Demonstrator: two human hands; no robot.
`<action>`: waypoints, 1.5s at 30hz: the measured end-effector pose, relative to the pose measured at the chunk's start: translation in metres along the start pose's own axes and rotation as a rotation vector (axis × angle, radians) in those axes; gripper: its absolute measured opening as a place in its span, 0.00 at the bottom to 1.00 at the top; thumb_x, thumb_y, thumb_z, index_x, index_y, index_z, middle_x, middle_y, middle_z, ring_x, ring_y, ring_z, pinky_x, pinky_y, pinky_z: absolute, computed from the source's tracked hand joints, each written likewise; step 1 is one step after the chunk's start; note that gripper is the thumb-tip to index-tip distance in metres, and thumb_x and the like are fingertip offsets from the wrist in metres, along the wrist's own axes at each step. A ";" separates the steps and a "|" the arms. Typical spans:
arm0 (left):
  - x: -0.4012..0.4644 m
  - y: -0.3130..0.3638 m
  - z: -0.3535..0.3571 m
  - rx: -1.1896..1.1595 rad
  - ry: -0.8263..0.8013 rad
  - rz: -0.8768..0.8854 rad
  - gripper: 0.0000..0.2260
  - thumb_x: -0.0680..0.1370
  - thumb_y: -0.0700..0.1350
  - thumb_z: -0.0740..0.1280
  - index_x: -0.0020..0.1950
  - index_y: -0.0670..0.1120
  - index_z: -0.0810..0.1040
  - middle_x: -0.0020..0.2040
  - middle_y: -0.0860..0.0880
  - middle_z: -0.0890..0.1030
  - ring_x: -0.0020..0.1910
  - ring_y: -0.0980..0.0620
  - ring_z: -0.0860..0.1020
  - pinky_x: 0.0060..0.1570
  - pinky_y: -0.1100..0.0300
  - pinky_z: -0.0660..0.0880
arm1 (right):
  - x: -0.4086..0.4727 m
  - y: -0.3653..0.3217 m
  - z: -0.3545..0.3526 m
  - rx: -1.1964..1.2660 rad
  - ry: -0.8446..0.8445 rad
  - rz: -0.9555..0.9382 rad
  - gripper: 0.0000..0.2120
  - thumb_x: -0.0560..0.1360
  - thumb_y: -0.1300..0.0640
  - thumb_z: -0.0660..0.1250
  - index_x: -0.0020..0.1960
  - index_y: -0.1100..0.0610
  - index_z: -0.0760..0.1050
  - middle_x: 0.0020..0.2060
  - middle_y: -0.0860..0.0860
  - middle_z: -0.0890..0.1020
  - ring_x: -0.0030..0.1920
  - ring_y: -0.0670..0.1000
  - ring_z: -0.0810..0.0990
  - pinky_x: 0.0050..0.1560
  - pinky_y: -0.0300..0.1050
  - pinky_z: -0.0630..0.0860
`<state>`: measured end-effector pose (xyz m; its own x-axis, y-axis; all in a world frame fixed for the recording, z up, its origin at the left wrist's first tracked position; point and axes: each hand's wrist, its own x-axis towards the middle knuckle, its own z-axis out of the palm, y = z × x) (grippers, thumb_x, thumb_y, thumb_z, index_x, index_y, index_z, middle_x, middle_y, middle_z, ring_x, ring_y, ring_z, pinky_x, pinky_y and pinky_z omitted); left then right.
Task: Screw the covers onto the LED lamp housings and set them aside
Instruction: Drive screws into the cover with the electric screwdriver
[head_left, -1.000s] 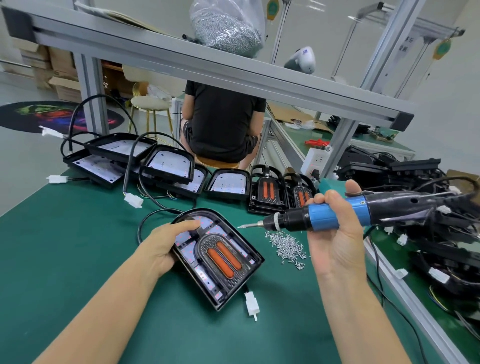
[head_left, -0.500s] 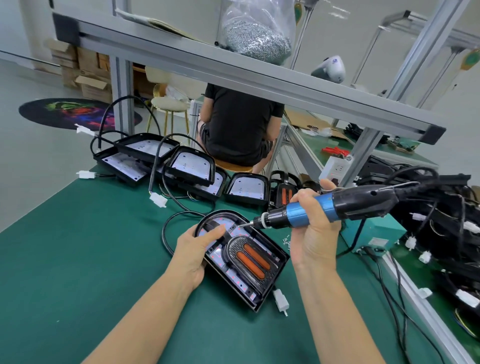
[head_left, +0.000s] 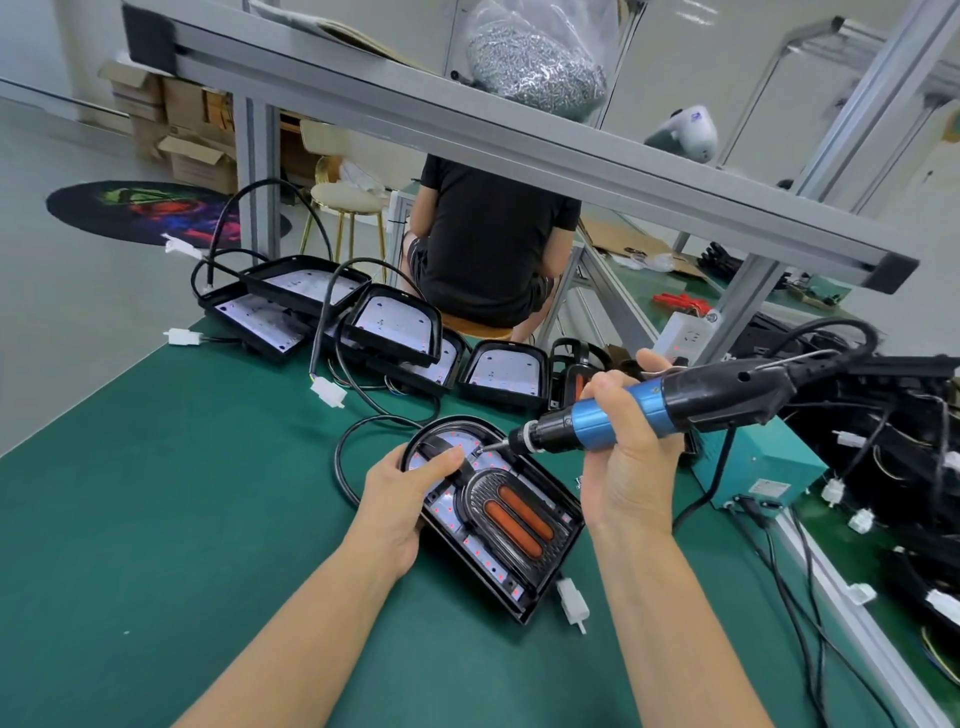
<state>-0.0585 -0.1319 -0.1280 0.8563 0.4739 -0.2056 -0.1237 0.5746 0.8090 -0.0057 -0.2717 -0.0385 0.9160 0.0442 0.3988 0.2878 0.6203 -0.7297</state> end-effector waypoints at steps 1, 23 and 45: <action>0.000 0.000 0.000 0.000 0.001 0.001 0.08 0.70 0.35 0.73 0.48 0.39 0.81 0.43 0.41 0.84 0.40 0.45 0.82 0.50 0.48 0.79 | 0.000 0.000 0.000 -0.005 0.000 -0.003 0.18 0.68 0.67 0.70 0.53 0.50 0.73 0.34 0.47 0.76 0.40 0.50 0.74 0.52 0.44 0.75; -0.002 0.001 0.003 0.048 0.032 0.029 0.09 0.69 0.35 0.74 0.48 0.39 0.80 0.46 0.39 0.84 0.43 0.43 0.81 0.57 0.43 0.76 | 0.013 0.007 0.006 -0.087 -0.116 -0.007 0.20 0.69 0.66 0.69 0.56 0.49 0.70 0.34 0.46 0.75 0.40 0.47 0.75 0.53 0.42 0.73; 0.000 -0.001 0.003 0.052 0.054 0.029 0.09 0.70 0.35 0.73 0.48 0.39 0.81 0.45 0.41 0.84 0.41 0.44 0.82 0.47 0.52 0.79 | 0.012 0.007 0.006 -0.104 -0.195 0.027 0.17 0.72 0.73 0.67 0.46 0.51 0.71 0.34 0.47 0.75 0.42 0.48 0.73 0.54 0.44 0.72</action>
<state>-0.0573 -0.1342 -0.1273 0.8244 0.5256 -0.2101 -0.1202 0.5253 0.8424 0.0059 -0.2625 -0.0354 0.8553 0.2161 0.4709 0.3006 0.5332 -0.7908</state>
